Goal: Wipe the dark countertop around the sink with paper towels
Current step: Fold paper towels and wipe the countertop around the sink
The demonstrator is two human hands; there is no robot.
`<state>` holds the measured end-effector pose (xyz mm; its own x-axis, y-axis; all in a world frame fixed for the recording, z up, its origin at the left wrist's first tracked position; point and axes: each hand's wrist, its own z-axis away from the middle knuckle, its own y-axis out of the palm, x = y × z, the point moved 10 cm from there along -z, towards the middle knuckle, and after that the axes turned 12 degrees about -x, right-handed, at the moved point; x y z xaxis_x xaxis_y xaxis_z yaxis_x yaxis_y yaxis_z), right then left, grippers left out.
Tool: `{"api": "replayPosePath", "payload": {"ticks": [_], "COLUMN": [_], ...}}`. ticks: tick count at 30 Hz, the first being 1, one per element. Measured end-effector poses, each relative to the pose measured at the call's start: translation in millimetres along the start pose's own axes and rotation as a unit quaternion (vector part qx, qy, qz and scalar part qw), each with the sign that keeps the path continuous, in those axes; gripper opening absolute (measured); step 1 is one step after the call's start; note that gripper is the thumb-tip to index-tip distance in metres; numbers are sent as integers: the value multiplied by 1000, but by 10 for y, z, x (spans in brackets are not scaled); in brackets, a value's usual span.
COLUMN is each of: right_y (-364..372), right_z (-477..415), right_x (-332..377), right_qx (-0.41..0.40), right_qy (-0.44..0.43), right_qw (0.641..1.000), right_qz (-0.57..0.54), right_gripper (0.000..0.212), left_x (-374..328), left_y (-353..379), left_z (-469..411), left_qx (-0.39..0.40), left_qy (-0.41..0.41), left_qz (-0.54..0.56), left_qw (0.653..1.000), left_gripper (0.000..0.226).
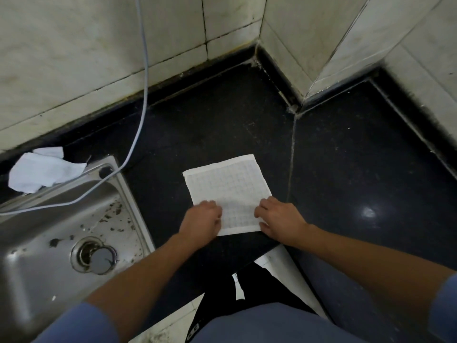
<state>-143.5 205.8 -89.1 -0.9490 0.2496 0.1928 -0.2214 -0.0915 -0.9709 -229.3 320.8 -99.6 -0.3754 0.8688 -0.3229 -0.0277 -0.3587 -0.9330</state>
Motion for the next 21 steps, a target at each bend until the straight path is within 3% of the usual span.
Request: {"api": "replayPosePath", "payload": {"ticks": [2,5,8,11,13,16,18,21], "right_y": [166,306,248,138,130,182,216,148], "right_z": [106,139,112,116,166,270,340,400], "right_x": [45,33,36,75,83,89,1,-127], "right_qx": [45,64,26,-37,-45,-4,39,74], "right_qy": [-6,2,6,-10,-12,-8,39,93], "right_qw": [998,996,999,999,999,1000,997,986], "right_qz": [40,60,46,17,11,-1,-54,-116], "right_gripper": [37,38,31,11,12,12,15,24], "left_x": [-87,-72,-100,-109,-119,-119,-67,122], "left_y": [259,406,400,368,365,352,330,259], "left_z": [261,444,470,444,446,513,567,588], "left_qx": [53,52,51,63,76,104,128,176], "left_qy": [20,5,-4,-14,-11,8,8,-58], "left_qz": [-19,-47,-79,-104,-100,-70,-25,89], "left_qw": [998,998,996,992,992,992,991,979], "left_gripper": [28,30,28,32,27,21,21,15]}}
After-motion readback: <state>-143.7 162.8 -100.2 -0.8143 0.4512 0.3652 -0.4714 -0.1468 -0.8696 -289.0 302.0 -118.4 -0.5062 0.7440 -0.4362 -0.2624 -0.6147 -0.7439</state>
